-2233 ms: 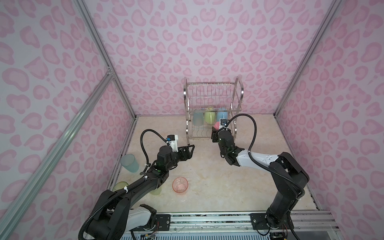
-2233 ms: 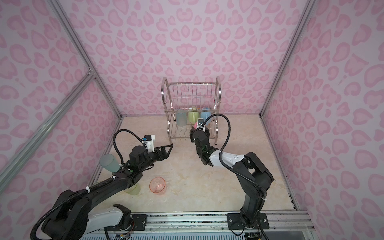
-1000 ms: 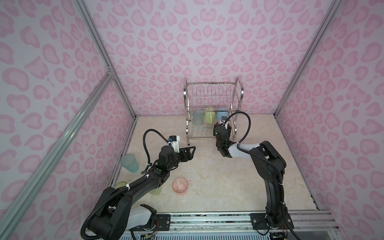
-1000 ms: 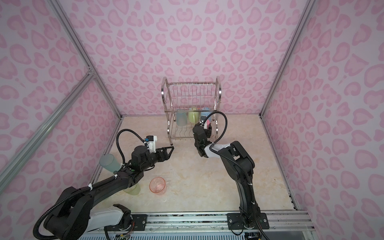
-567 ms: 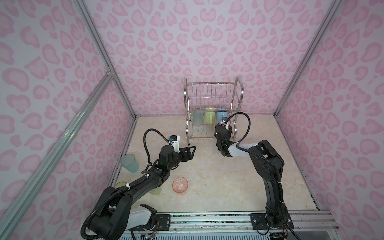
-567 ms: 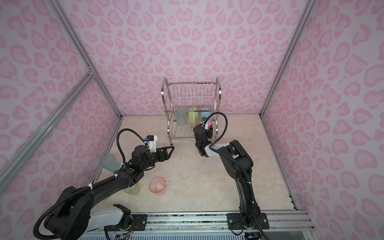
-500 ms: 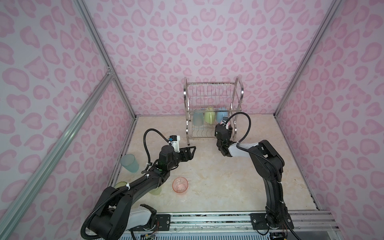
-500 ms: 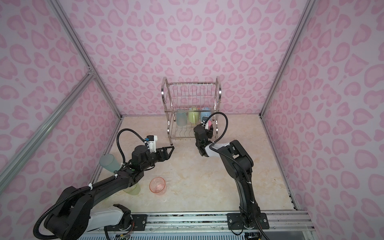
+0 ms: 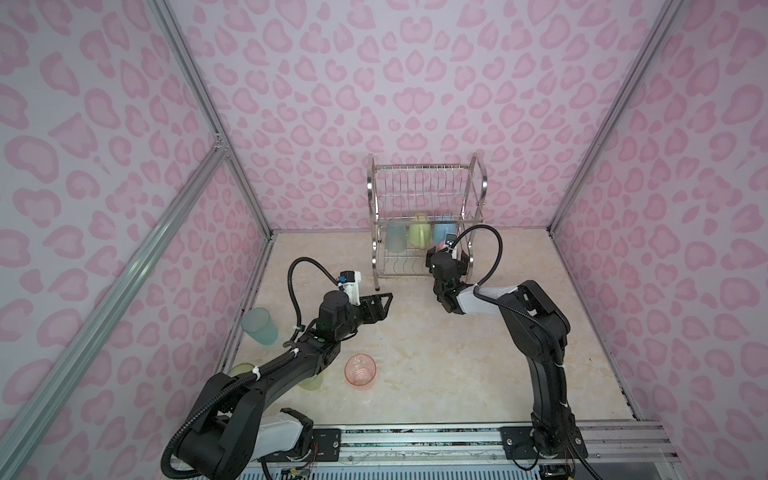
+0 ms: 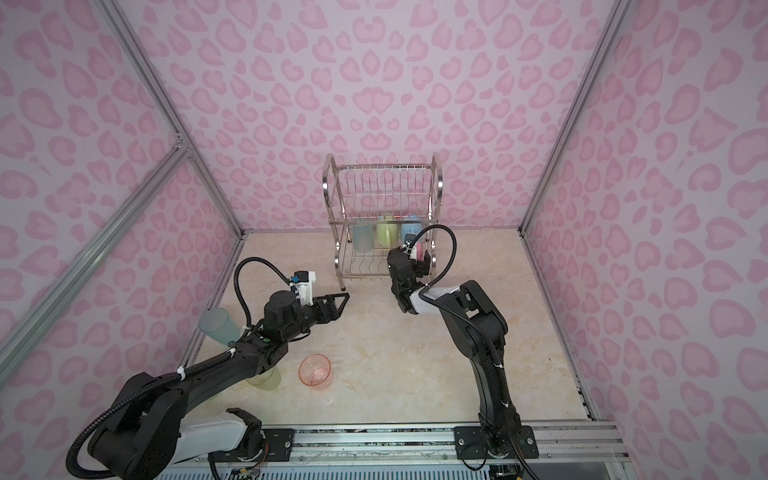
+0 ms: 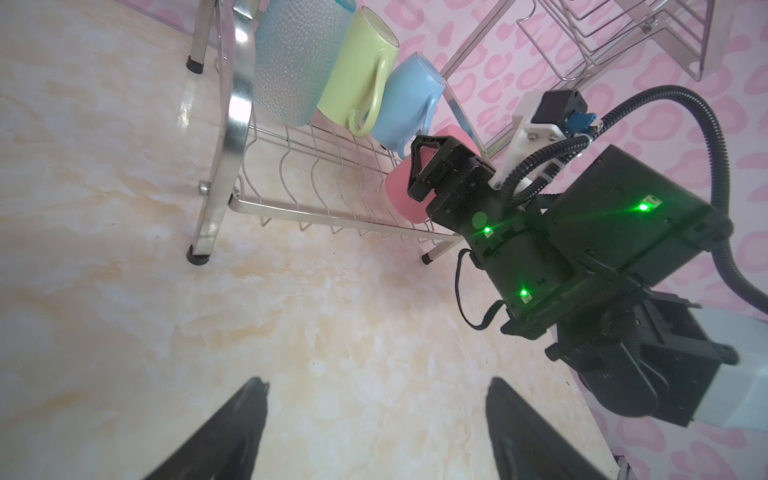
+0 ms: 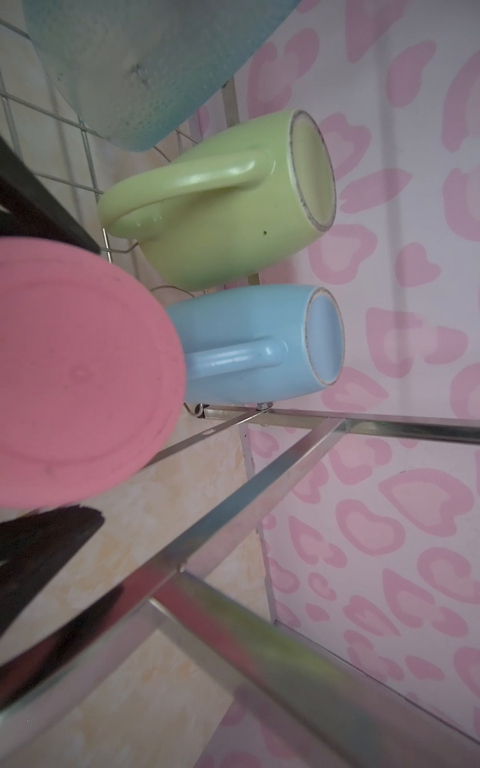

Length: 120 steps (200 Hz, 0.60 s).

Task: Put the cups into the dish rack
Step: 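Lower the pink cup upside down into the lower rack tier beside the blue mug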

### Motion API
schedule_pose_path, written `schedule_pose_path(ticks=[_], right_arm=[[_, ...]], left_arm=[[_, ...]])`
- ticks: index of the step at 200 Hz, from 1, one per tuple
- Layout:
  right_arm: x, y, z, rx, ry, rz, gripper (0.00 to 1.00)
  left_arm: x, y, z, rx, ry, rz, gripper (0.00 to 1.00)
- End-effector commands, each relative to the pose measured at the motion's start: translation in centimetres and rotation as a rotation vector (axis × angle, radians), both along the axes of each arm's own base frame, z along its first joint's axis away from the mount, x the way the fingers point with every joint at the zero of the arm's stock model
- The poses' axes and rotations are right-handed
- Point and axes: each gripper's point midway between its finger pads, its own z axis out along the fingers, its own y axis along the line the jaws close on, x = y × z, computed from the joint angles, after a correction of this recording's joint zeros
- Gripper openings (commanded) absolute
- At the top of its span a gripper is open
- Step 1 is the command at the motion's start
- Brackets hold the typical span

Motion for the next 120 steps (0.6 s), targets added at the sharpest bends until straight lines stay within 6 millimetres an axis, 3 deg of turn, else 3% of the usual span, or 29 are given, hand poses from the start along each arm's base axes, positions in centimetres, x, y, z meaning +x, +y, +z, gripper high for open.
schedule_pose_path(ticks=[1,120], right_arm=[[-0.2,0.0,1.0,-0.005,-0.023,0.0,0.94],[-2.9,1.6,2.9,-0.042,-0.059,0.115,0.98]], left_arm=[[0.2,0.0,0.4,-0.002,-0.012,0.005,0.85],[0.5,0.4,0.0,0.013,0.001,0.035,0.85]])
